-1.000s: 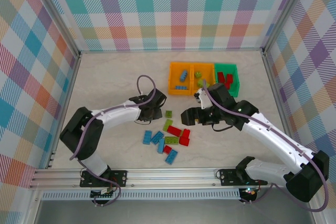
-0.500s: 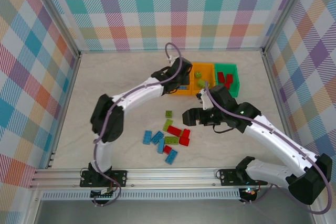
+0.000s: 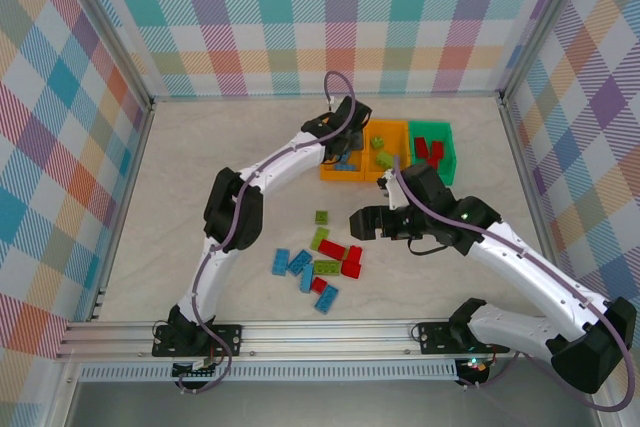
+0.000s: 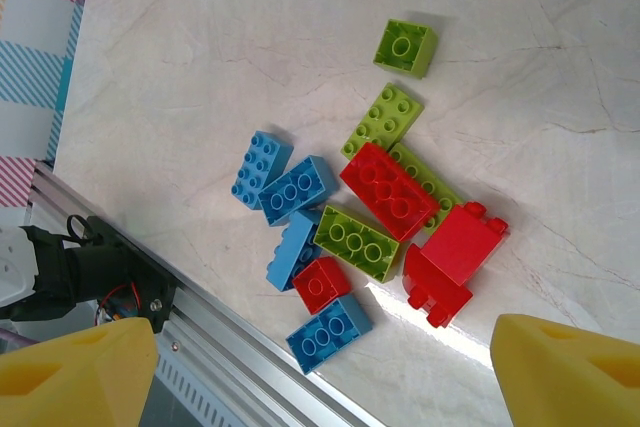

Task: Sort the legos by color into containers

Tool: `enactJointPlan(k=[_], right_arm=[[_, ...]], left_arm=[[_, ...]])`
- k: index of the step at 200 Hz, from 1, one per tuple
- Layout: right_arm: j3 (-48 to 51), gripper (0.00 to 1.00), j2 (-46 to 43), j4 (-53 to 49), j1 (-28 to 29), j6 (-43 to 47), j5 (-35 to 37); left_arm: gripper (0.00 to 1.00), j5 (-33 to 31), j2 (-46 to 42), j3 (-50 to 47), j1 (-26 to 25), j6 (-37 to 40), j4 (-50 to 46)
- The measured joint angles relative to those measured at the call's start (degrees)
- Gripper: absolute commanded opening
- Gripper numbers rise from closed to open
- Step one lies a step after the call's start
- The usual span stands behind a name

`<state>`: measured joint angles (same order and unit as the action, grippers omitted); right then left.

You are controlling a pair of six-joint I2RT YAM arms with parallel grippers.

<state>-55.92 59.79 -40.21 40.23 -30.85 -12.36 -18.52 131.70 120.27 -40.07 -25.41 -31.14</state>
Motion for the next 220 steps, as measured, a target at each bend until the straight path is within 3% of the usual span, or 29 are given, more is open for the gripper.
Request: enactJointPlan(k=[23, 41, 83, 112, 138, 185, 220], right_arm=[[0.31, 0.87, 0.00, 0.15, 0.00, -0.02, 0.39], [1.14, 0.87, 0.04, 0.07, 0.00, -0.17, 1.25], [1.38, 0.86, 4.70, -0.13, 1.01, -1.03, 3.69], [-0.07, 0.86, 12.70, 0.74, 3.61, -3.10, 6.21], [-4.68, 0.83, 21.62, 2.91, 5.46, -5.14, 7.74], [-16.76, 0.83, 38.51, 4.72, 7.48, -9.29, 10.84], [-25.42, 0.78, 49.72, 3.54, 8.46, -9.86, 13.68]], left_arm=[[0.45, 1.84, -3.23, -2.64, 0.00, -0.02, -0.57], [0.44, 3.52, -11.19, -10.40, -0.13, -0.02, -0.04], [0.41, 4.55, -43.15, -34.23, -2.45, 4.83, 2.80], [0.42, 4.90, -65.13, -46.95, -4.74, 14.12, 2.34], [0.44, 7.50, -79.73, -56.06, -4.79, 24.35, -2.34], [0.62, 20.59, -101.96, -73.09, -4.79, 50.31, -8.61], [0.81, 27.06, -107.14, -81.59, -4.79, 61.94, -9.31]])
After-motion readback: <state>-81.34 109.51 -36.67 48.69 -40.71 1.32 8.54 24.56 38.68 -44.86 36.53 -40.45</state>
